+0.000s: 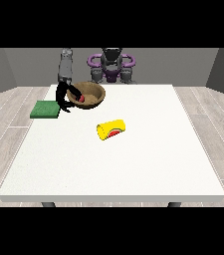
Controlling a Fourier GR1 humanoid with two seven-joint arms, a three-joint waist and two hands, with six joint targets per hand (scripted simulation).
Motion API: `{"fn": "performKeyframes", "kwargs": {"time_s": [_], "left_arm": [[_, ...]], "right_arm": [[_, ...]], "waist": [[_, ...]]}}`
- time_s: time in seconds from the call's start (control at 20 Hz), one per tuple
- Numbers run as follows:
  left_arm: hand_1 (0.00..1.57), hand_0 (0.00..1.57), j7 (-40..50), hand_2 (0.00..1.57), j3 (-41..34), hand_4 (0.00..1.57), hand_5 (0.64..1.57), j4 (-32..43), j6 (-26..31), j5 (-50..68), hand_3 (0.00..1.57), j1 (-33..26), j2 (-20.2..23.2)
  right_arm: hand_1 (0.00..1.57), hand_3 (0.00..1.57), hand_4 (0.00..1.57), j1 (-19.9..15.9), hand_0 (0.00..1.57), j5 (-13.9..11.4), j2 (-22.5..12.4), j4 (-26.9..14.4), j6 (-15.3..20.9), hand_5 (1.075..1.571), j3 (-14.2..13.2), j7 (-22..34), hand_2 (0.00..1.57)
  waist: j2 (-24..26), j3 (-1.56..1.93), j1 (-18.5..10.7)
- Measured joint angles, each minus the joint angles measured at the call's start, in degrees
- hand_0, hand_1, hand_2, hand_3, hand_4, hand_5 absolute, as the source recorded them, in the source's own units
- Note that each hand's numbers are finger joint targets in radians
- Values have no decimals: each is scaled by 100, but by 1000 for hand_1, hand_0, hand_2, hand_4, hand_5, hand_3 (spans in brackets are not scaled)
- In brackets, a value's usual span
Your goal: Pick the cup and pour the ball into the bowl, then pick the bowl and place it on the pad
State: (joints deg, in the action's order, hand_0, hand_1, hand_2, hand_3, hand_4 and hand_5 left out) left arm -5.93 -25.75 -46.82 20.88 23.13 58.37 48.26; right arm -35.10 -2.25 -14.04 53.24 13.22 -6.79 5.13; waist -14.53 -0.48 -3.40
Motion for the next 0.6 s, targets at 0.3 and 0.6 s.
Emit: {"fn": "performKeyframes", "kwargs": {"time_s": [0.3, 0.6], "left_arm": [[0, 0, -391, 0, -253, 0, 1541, 514, 198, -37, 0, -299, 416], [0, 0, -593, 0, -318, 0, 1537, 591, 190, -65, 0, -342, 645]], "right_arm": [[1571, 1571, 1299, -265, 1571, -2, -251, 265, -319, 1520, 92, 777, 1571], [1571, 1571, 1299, -437, 1571, -53, -541, 151, -578, 1520, 35, 739, 1571]], "waist": [[-3, 32, 422], [-234, 44, 546]]}}
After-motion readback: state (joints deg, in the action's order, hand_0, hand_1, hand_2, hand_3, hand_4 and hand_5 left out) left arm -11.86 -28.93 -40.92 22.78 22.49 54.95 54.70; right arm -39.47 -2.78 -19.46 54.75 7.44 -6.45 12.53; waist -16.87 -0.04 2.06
